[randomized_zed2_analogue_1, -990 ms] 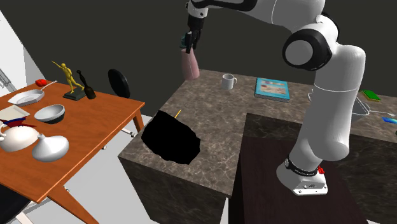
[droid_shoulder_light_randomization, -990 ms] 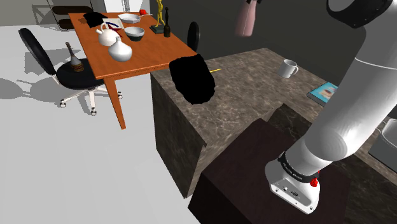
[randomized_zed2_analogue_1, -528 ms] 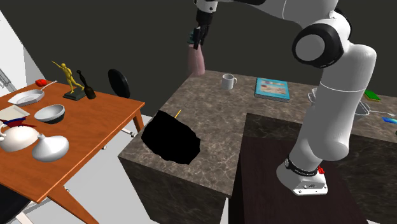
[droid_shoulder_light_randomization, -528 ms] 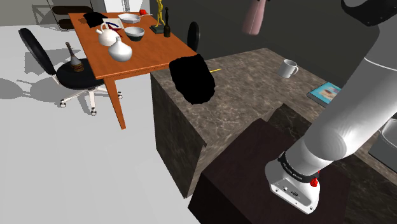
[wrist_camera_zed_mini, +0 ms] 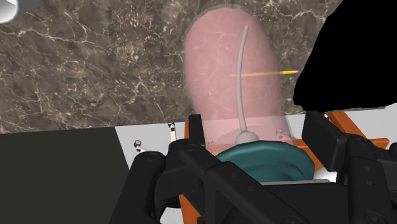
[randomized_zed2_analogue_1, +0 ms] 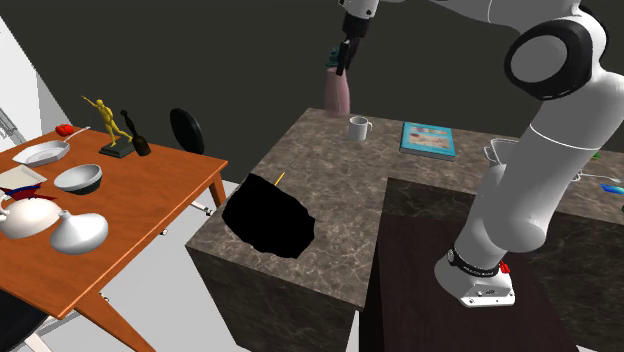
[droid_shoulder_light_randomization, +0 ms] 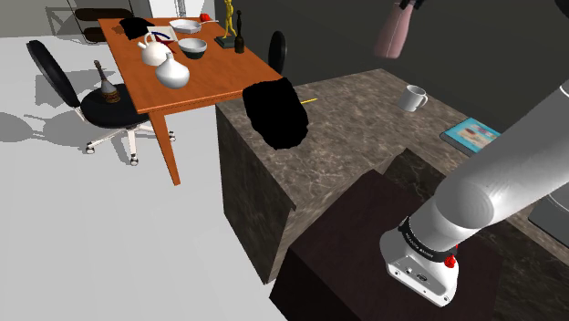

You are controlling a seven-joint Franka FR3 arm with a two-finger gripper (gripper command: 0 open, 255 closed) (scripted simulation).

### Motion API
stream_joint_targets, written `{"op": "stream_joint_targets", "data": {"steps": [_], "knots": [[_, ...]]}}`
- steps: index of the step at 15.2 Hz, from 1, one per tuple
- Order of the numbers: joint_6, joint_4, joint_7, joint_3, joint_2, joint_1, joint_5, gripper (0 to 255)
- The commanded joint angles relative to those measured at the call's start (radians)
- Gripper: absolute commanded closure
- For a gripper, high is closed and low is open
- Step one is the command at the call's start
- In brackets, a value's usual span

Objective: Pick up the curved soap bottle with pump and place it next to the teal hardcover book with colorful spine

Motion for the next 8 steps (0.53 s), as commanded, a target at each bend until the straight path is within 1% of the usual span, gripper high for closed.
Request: {"op": "stream_joint_targets", "data": {"steps": [1,8], "knots": [[0.002,-0.04,-0.029,-0.014,-0.041,-0.014,-0.014,255],[-0.01,-0.143,-0.142,-0.074,-0.162,-0.071,-0.06,255]]}}
